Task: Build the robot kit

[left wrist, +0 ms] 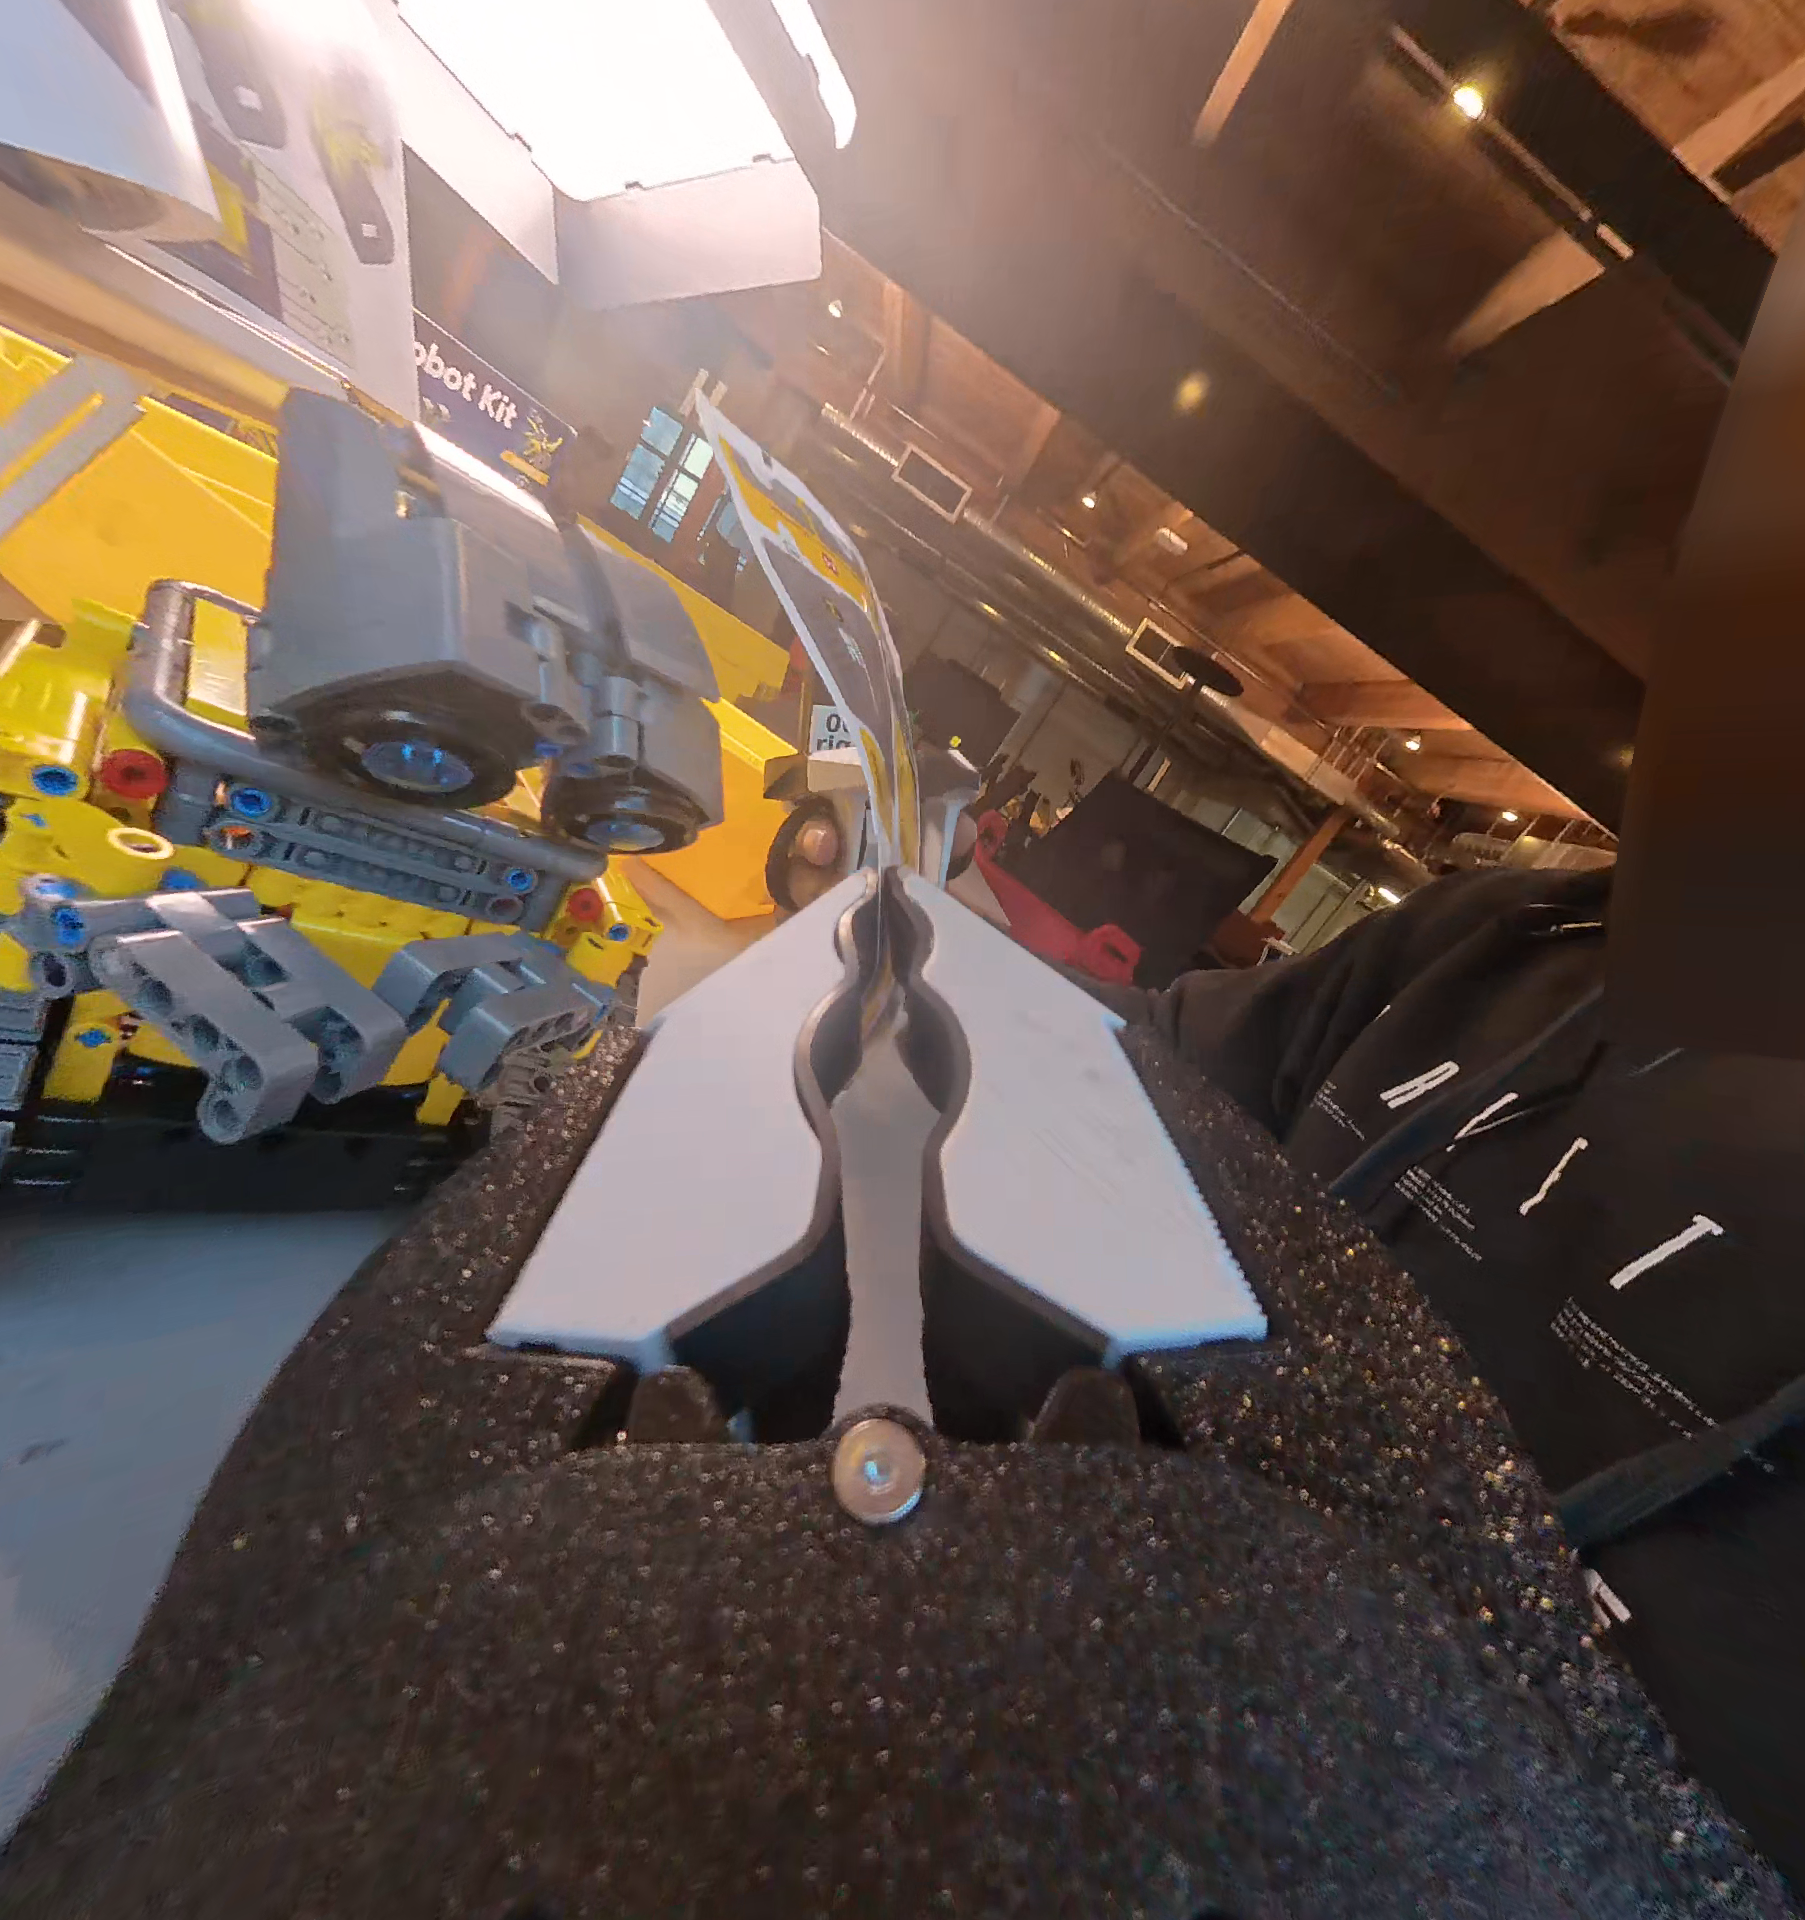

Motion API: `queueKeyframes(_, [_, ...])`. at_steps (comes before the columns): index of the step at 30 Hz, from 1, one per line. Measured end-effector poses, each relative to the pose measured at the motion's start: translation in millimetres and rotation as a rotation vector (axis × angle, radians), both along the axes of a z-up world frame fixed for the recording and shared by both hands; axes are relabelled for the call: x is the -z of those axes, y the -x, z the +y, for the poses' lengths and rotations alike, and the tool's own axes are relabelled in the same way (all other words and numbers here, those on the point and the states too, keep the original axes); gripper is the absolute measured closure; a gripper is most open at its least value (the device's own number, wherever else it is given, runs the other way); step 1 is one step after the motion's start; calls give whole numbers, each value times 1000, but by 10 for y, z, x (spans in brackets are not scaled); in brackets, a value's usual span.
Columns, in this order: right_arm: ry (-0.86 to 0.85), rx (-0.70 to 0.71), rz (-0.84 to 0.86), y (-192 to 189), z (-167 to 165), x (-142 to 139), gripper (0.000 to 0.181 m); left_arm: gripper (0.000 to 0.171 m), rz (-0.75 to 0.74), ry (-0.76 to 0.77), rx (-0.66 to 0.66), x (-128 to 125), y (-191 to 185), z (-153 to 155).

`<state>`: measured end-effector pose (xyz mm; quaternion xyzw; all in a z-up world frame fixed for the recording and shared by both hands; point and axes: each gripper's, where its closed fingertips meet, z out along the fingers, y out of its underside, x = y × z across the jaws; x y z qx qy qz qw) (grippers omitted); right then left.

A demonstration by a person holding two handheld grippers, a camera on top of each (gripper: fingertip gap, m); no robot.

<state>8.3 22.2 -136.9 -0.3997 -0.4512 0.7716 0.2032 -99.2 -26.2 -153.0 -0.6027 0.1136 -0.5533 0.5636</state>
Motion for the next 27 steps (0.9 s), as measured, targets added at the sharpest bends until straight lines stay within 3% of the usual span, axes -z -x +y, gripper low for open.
queueKeyframes(15, [-130, 67, -74, 132, -63, 179, 165, 171, -3, 22, -4, 39, -14, 26])
queueKeyframes(20, [-201, 109, -82, 187, -103, 210, 177, 171, 4, 32, 9, 74, -63, 30])
queueKeyframes(27, [-157, 83, -82, 154, -109, 142, 181, 166, 97, -5, 15, 105, -147, -9])
